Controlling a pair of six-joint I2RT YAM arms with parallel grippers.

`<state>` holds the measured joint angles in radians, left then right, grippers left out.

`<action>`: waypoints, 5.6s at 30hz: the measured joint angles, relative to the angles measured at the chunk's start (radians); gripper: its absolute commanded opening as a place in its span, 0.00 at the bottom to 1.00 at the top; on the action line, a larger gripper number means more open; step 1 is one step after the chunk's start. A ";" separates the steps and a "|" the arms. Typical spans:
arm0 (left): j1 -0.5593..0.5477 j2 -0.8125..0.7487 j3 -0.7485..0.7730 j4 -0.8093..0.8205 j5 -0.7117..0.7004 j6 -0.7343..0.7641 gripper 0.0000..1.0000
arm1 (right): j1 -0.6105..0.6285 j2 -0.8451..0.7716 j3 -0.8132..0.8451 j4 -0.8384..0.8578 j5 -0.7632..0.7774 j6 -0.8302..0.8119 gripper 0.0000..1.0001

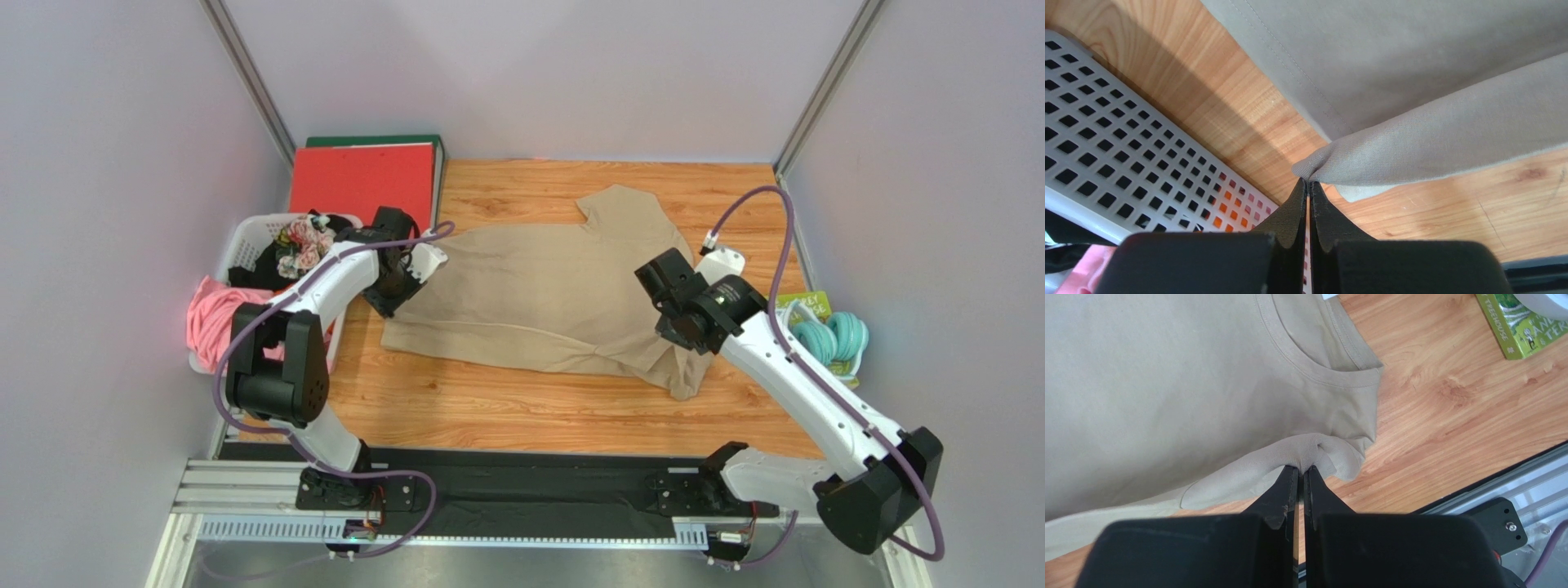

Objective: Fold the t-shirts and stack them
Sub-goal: Fold the tshirt

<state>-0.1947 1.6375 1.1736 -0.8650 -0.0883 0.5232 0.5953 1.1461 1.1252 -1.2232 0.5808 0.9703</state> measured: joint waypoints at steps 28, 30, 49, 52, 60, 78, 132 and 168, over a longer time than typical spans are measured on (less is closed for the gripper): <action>0.000 0.142 0.014 0.118 -0.100 0.018 0.00 | -0.151 0.470 0.235 0.279 -0.055 -0.240 0.00; 0.000 0.166 0.015 0.130 -0.108 0.018 0.00 | -0.154 0.477 0.260 0.280 -0.055 -0.247 0.00; 0.019 0.163 0.146 0.140 -0.148 -0.029 0.80 | -0.177 0.682 0.386 0.303 -0.053 -0.295 0.00; 0.011 0.079 0.122 0.113 -0.097 -0.047 0.80 | -0.189 0.700 0.407 0.306 -0.048 -0.304 0.00; -0.071 -0.014 -0.036 0.058 0.045 -0.079 0.78 | -0.235 0.788 0.493 0.309 -0.043 -0.335 0.31; -0.074 0.160 -0.043 0.095 0.070 -0.072 0.70 | -0.274 0.686 0.461 0.216 -0.098 -0.322 0.56; -0.025 0.100 -0.108 0.223 0.068 -0.097 0.62 | -0.322 0.593 -0.029 0.343 -0.298 -0.233 0.45; -0.018 0.075 -0.141 0.250 0.087 -0.090 0.60 | -0.408 0.243 -0.240 0.202 -0.287 -0.278 0.50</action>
<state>-0.2127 1.7123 1.0328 -0.6151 -0.0010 0.4335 0.1875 1.3895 0.8852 -1.0210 0.2939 0.6922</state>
